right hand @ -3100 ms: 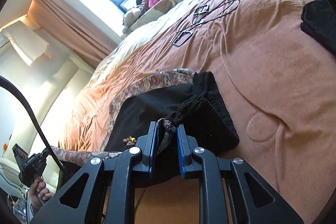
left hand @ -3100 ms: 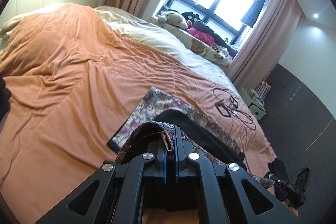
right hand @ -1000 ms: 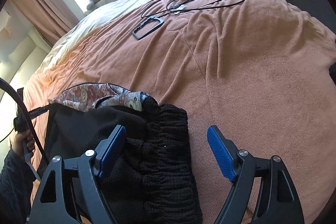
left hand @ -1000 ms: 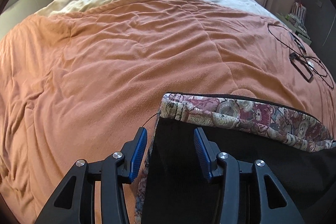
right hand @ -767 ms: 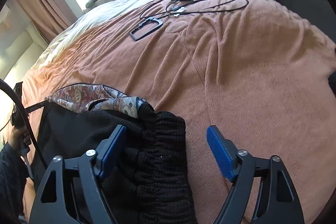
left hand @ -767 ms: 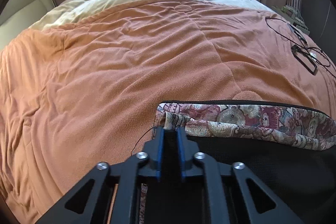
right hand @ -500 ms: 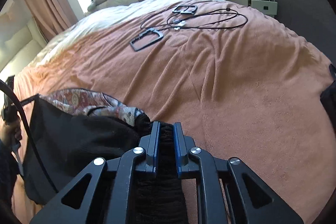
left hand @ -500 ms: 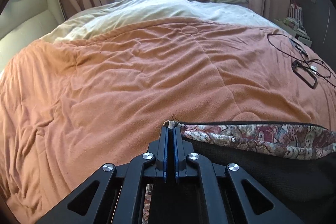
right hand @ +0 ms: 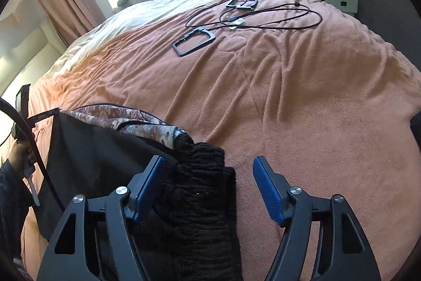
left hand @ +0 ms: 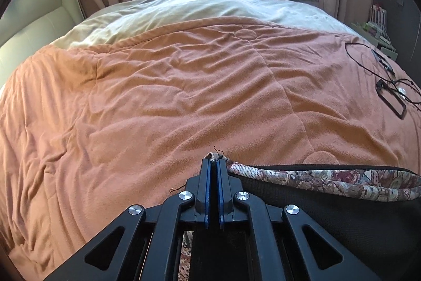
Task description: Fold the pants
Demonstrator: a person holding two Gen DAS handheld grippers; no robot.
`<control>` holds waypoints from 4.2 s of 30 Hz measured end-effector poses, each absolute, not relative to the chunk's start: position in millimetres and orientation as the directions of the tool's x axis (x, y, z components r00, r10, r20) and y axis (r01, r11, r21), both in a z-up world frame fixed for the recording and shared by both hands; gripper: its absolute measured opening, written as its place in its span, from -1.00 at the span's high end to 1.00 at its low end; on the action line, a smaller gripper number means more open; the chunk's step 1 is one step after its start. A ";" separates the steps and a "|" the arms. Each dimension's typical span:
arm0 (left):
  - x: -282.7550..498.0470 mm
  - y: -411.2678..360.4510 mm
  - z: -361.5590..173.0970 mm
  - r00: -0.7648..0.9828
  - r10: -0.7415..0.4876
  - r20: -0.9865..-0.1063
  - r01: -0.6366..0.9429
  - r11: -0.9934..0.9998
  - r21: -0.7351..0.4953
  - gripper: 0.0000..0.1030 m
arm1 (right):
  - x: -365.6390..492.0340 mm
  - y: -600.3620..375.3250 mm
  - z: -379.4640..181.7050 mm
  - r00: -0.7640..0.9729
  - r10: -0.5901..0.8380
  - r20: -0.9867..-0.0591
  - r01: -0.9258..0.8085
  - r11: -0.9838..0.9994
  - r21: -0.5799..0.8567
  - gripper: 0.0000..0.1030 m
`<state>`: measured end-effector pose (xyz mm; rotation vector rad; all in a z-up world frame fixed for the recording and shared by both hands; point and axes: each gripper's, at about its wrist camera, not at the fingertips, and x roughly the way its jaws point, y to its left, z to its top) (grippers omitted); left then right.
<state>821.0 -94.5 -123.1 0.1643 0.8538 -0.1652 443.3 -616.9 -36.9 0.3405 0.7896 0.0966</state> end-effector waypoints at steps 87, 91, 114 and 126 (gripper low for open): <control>589.3 57.4 -158.6 0.442 -0.309 -0.842 -0.033 0.932 -0.360 -0.16 | 351.7 -650.2 -80.4 0.682 0.475 -0.556 0.067 0.716 0.695 -0.32; 592.1 55.0 -165.6 0.419 -0.348 -0.839 -0.048 0.914 -0.403 -0.16 | 351.2 -651.0 -84.4 0.681 0.473 -0.560 0.075 0.715 0.695 -0.32; 583.4 71.3 -190.2 0.437 -0.395 -0.808 -0.362 0.745 -0.561 0.74 | 362.3 -651.2 -101.2 0.720 0.457 -0.523 0.135 0.646 0.751 0.26; 558.4 79.2 -142.4 0.539 -0.371 -0.756 -0.279 0.768 -0.576 0.82 | 349.5 -653.2 -78.4 0.740 0.459 -0.491 0.063 0.680 0.730 0.67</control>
